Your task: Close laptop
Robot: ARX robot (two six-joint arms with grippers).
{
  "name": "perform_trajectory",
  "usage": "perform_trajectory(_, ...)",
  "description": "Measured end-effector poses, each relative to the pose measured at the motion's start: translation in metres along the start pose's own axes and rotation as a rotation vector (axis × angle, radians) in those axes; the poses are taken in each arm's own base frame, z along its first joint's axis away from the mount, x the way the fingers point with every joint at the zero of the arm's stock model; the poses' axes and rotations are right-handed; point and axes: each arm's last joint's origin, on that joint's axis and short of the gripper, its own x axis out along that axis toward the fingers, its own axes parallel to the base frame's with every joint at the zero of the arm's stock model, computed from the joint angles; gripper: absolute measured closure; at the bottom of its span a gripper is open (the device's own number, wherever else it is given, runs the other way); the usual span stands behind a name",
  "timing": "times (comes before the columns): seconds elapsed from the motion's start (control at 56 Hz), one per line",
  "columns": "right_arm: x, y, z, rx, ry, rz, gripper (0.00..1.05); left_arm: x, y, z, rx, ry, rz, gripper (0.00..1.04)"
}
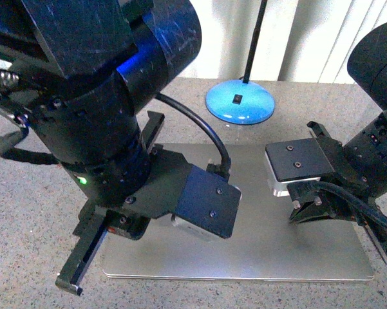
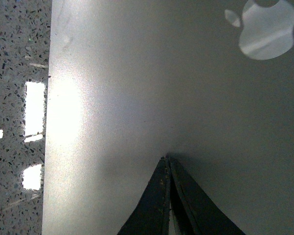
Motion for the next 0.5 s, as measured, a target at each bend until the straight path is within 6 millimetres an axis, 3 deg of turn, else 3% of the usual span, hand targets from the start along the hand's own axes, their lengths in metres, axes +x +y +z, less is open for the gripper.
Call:
perform_trajectory(0.143,0.0027,0.0011,-0.0019,0.013,-0.010,0.001,1.02,0.0090,-0.0048,0.0032,0.002,0.001,-0.020,1.01)
perform_trajectory(0.5,0.0016,0.0017,-0.0023,0.022,-0.012,0.006,1.02,0.0043,-0.0008,0.0031,-0.010,-0.001,-0.010,1.01)
